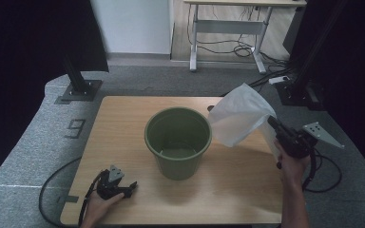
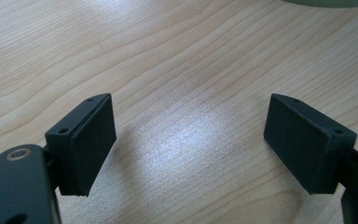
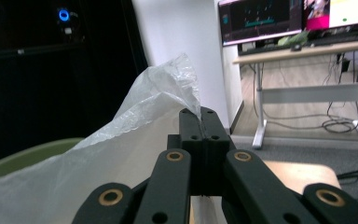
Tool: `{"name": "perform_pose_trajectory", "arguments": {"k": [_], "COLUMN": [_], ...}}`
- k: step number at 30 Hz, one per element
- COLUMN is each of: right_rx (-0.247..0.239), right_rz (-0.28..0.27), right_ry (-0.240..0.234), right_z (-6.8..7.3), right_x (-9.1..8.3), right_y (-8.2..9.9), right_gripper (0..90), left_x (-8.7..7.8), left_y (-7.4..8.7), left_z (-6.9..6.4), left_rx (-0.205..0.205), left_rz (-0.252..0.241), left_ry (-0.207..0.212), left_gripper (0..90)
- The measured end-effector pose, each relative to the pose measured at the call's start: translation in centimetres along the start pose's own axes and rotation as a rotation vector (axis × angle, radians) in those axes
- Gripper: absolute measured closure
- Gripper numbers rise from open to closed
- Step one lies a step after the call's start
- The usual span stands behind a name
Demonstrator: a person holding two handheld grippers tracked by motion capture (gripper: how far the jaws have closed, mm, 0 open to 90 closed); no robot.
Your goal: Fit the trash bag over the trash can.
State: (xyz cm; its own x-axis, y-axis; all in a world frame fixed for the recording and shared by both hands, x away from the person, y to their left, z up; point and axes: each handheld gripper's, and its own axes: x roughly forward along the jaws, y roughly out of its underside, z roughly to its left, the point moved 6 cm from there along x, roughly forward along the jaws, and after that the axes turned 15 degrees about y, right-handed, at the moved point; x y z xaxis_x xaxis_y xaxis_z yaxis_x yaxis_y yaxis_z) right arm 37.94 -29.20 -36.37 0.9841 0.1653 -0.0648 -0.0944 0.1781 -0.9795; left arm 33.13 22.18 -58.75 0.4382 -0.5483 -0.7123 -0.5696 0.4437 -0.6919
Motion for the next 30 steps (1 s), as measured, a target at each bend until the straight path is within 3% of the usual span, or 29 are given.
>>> {"name": "perform_pose_trajectory", "arguments": {"k": [9,10,14,16,19,20,21,22,30], "right_rx": [0.011,0.012,0.002,-0.013,-0.017,-0.025,-0.025,-0.033,-0.08], "right_rz": [-0.081,-0.107,-0.126,-0.144,-0.147,-0.145,-0.145,-0.137,-0.098], "right_ry": [0.0,-0.009,-0.022,-0.043,-0.057,-0.074,-0.074,-0.09,-0.136], "right_z": [1.3,2.2,3.3,4.8,5.7,6.8,6.8,7.8,11.8], "right_x": [-0.8,-0.9,-1.1,-1.0,-0.9,-0.7,-0.7,-0.4,1.3], "right_y": [-3.9,-5.2,-6.4,-7.4,-7.5,-7.4,-7.4,-7.1,-5.4], "right_gripper": [88.9,88.9,88.9,88.9,88.9,88.9,88.9,88.9,88.9], "left_x": [0.0,0.0,-0.1,-0.1,-0.1,-0.1,-0.1,-0.1,-0.1], "left_y": [0.0,0.0,0.0,0.0,0.1,0.1,0.1,0.1,0.1], "left_z": [0.0,0.0,0.0,0.0,0.0,0.0,0.0,0.0,0.0], "left_rx": [0.0,-0.001,0.0,0.0,0.001,0.002,0.002,0.001,-0.002], "left_rz": [0.003,0.003,0.004,0.003,0.004,0.004,0.004,0.005,0.003], "left_ry": [0.001,0.001,-0.001,0.0,-0.003,-0.004,-0.004,-0.002,0.005], "left_gripper": [16.3,16.3,16.3,16.3,16.3,16.3,16.3,16.3,16.3]}}
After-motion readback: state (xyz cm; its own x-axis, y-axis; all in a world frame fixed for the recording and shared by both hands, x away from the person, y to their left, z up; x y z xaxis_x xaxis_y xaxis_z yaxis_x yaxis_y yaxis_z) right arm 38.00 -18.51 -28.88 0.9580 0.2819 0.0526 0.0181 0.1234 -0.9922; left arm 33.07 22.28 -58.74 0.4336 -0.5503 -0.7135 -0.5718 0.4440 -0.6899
